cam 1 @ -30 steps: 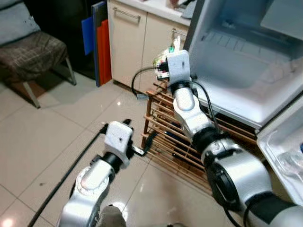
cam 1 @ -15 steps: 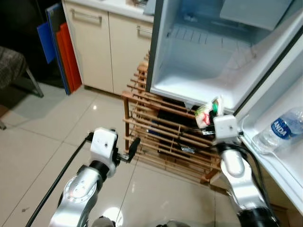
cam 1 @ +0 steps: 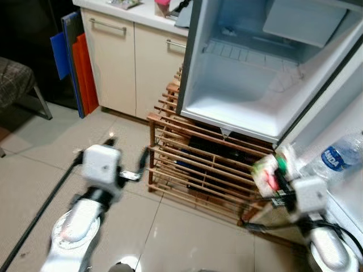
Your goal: Restocking fridge
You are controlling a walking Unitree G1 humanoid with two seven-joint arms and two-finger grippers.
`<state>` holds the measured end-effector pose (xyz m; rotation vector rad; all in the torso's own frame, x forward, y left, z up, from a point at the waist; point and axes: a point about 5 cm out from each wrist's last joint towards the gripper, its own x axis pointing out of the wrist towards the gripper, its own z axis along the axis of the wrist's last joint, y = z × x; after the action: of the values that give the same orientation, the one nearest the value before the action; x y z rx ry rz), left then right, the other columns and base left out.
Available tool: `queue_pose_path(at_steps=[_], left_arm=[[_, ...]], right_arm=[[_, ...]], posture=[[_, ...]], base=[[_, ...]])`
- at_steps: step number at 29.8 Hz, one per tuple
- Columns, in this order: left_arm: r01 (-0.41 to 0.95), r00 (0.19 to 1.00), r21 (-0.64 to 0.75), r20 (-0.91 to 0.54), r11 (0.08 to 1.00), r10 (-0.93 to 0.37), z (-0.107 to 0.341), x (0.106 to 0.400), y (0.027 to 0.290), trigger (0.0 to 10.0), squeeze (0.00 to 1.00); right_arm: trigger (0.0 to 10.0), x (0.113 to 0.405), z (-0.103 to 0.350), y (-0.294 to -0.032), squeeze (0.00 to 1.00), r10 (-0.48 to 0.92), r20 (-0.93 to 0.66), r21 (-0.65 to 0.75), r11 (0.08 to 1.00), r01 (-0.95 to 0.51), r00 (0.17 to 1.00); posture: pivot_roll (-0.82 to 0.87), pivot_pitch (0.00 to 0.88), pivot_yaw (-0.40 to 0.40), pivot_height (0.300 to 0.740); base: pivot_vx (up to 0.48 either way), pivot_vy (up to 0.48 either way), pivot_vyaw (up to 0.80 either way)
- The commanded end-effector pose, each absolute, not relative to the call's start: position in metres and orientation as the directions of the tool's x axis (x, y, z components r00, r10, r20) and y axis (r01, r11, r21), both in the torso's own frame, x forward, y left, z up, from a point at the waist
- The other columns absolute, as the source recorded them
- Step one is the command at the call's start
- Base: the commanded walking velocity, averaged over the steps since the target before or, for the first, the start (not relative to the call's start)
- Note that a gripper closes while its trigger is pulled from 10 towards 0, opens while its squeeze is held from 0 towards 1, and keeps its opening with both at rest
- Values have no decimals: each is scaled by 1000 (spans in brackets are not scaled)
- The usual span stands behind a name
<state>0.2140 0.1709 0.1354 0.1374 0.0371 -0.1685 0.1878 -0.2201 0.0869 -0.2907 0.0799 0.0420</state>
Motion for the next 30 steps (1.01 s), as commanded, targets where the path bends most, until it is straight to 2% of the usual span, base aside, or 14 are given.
queue_pose_path(at_steps=[1,6,11,14,18,25,30], left_arm=[[165,986,96,-38,982,-162,137,214,162,10000,0],[154,988,58,-13,986,-153,139,217,158,10000,0],[137,990,69,33,988,-139,149,229,159,10000,0],[146,986,106,65,984,-153,155,233,157,10000,0],[226,965,140,104,964,-241,164,243,149,10000,0],[223,964,137,118,965,-239,167,248,147,10000,0],[220,964,131,122,966,-236,167,247,145,10000,0]], right_arm=[[0,194,101,-223,0,19,-24,-275,961,-25,1000],[0,197,106,-216,0,31,-2,-257,966,-31,1000],[0,204,113,-205,0,50,18,-243,969,-45,999],[0,220,120,-206,0,56,41,-233,971,-45,998],[0,246,131,-189,0,88,85,-200,977,-69,993],[0,264,135,-175,0,124,95,-205,973,-102,988],[0,276,139,-171,0,140,109,-201,973,-117,984]], posture=[[19,0,-105,740],[16,0,-109,740],[17,0,-111,740],[16,0,-110,740],[18,0,-105,740],[28,0,-100,740],[40,0,-114,740]], base=[[0,0,0],[0,0,0],[480,0,0],[480,0,0],[480,0,0],[480,0,-731],[480,0,0]])
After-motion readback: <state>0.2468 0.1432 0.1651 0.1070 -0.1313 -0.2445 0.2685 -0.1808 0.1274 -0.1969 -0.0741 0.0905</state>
